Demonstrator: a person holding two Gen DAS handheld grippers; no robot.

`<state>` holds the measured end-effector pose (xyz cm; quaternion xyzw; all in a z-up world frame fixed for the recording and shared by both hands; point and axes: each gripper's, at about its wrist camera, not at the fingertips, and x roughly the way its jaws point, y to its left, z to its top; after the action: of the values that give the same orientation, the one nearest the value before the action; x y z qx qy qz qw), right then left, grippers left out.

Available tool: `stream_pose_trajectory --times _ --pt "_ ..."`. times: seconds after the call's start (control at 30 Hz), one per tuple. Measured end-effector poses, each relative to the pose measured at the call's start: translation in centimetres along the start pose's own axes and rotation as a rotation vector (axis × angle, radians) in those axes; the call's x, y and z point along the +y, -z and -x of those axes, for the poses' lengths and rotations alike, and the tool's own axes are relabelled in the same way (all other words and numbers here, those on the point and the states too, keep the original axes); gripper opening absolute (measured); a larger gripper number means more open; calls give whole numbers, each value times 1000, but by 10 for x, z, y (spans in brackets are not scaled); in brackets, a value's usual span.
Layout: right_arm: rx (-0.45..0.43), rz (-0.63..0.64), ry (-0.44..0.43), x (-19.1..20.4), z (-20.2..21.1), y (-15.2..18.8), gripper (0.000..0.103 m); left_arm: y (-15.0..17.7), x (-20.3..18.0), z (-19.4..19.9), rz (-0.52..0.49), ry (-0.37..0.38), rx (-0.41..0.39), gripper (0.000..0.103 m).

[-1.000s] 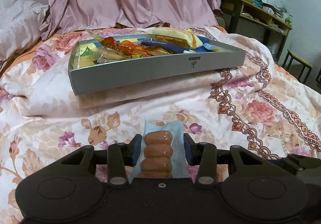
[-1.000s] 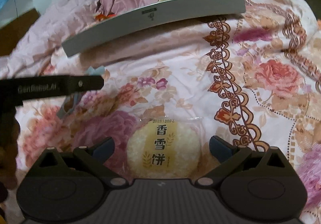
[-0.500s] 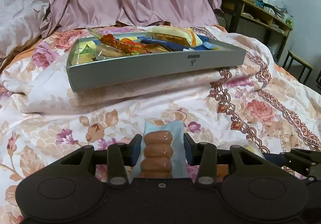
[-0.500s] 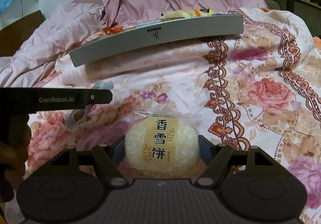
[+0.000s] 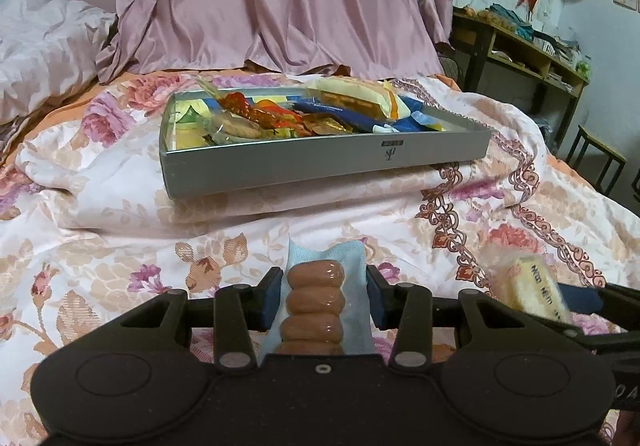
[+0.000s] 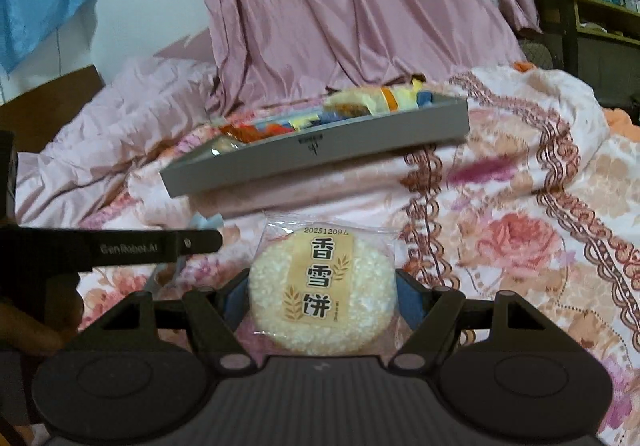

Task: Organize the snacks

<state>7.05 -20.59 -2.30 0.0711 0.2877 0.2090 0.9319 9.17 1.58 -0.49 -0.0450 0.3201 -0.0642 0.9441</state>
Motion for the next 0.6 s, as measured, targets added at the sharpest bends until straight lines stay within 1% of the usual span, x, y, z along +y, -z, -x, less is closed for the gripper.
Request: stream_pose_trajectory --times 0.2,0.6 --pt "-64 53 -15 8 10 -5 77 -2 -1 8 3 -2 -30 45" --pt "-120 33 -36 3 17 -14 77 -9 -5 13 12 18 -87 45"
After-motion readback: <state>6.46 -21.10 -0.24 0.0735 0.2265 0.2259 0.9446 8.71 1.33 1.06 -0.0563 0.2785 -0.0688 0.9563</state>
